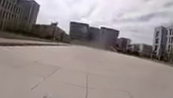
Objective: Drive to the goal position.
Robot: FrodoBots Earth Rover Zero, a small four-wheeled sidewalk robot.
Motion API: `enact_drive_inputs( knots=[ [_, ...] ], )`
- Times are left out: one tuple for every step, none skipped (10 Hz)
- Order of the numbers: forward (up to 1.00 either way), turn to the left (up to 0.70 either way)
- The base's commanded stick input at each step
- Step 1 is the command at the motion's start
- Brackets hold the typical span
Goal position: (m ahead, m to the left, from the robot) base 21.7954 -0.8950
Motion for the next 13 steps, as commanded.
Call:
enact_drive_inputs(
  knots=[
    [1.00,0.00],
    [1.00,0.00],
    [1.00,0.00],
    [1.00,0.00],
    [1.00,0.00],
    [1.00,0.00],
    [1.00,0.00],
    [1.00,0.00],
    [1.00,0.00],
    [1.00,0.00],
    [1.00,0.00],
    [1.00,0.00],
    [1.00,0.00]
  ],
)
